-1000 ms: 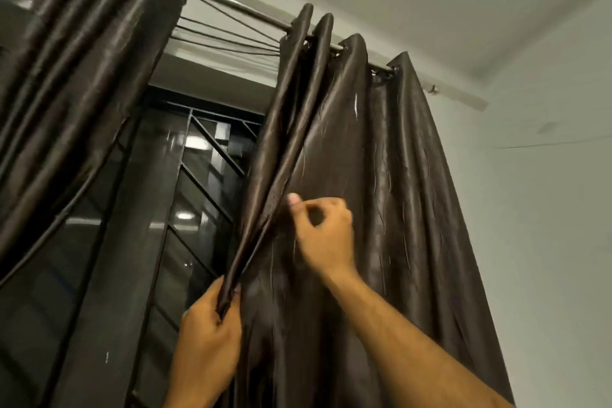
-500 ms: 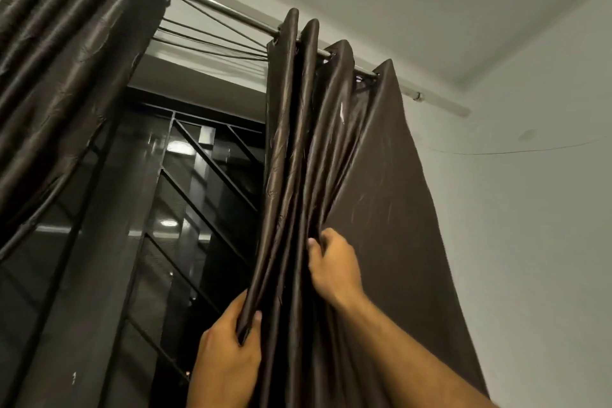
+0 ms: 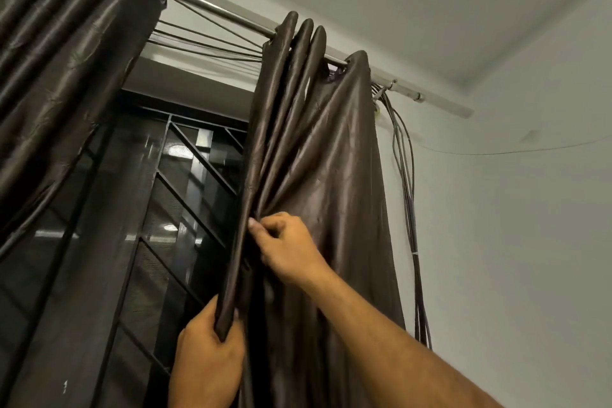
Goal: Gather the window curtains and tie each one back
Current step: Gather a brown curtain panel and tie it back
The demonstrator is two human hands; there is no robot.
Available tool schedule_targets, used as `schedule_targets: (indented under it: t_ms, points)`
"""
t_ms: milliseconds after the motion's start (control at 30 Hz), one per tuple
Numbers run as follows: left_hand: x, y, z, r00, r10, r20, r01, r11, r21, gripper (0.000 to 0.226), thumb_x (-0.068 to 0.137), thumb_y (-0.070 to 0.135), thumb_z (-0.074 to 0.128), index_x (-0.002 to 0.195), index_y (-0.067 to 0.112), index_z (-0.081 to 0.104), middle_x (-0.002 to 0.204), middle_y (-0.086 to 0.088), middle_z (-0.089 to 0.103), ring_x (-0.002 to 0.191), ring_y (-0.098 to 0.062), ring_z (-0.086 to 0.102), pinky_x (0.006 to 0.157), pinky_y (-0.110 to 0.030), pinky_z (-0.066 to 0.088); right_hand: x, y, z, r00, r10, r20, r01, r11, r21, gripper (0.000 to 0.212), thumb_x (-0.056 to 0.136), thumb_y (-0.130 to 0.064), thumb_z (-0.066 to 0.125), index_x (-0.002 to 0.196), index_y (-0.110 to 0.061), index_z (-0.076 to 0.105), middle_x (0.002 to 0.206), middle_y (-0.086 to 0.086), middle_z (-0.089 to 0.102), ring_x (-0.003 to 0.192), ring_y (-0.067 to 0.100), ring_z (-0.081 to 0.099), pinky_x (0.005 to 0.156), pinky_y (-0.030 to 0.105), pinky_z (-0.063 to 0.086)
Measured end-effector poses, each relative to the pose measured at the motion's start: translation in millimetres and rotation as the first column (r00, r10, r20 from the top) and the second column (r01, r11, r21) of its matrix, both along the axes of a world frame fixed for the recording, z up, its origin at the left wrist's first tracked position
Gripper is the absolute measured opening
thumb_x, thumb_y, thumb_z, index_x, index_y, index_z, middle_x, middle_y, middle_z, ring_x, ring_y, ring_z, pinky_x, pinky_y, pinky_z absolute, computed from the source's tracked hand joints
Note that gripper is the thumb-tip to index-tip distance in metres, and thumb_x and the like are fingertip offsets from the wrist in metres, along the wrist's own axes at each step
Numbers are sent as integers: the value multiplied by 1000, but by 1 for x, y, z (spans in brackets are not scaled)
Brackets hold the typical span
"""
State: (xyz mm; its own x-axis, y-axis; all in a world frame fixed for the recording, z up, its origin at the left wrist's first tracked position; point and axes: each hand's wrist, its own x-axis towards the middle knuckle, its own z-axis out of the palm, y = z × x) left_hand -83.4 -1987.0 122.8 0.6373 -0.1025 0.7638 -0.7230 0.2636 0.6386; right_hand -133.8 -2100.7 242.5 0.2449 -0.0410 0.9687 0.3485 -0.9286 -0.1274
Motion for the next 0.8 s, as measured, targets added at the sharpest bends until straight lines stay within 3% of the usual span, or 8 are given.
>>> schedule_targets:
  t_ms: [67,133,200,267,500,567,667,800]
  points:
    - [4,2,-3,999,-42,-31,44,998,53,40,91,13,67,80,52,67,70,7,73,76,-9,69,78,-33,53,-9,-27,-6,956,-131,263,92,984,155,51,94,-65,55,61,-26,61,78,-4,60,85,17,60,80,39,48]
    - [7,2,-5,999,-31,-36,33,997,67,33,91,8,67,97,40,68,73,6,74,86,-15,69,87,-34,51,-23,-57,-7,828,-350,438,150,891,428,57,86,-76,52,101,-24,71,115,3,62,113,25,58,100,41,46]
    - [12,1,-5,999,-26,-45,30,997,77,34,92,5,66,123,19,70,91,0,75,95,-21,68,98,-36,50,-38,-86,-1,797,-509,326,179,715,676,92,81,-80,57,143,-12,49,152,18,42,142,37,41,119,52,30]
    - [14,2,-4,999,-12,-32,15,996,90,44,93,6,66,137,12,63,99,-5,74,96,-21,68,100,-35,50,-48,-104,3,865,-488,120,222,585,780,116,77,-77,67,160,-11,19,168,21,16,156,38,16,126,59,9]
    - [18,6,-3,998,45,-42,-42,996,79,46,91,3,67,136,11,64,97,-9,72,95,-28,67,101,-38,50,-59,-141,17,843,-535,-55,360,485,797,123,81,-60,77,162,-10,0,166,22,21,153,44,23,123,63,16]
    - [16,6,-2,998,41,-45,-36,995,89,48,91,5,68,137,12,63,98,-8,71,96,-27,66,104,-37,48,-62,-145,15,868,-483,-119,394,521,757,102,85,-53,77,158,-6,23,155,19,45,142,43,44,121,58,26]
    - [5,1,-1,998,6,-56,2,991,132,54,93,10,67,145,18,54,106,-7,65,101,-23,60,106,-31,40,-58,-132,8,926,-374,-51,328,730,600,40,101,-25,63,133,-2,60,127,17,69,117,37,65,102,41,50]
    - [-12,-3,1,996,-85,6,83,983,164,66,98,19,59,155,41,33,125,6,60,113,-11,56,112,-26,33,-35,-91,20,970,-238,-53,240,894,379,32,107,-21,50,133,-4,58,132,14,65,125,34,60,102,33,45]
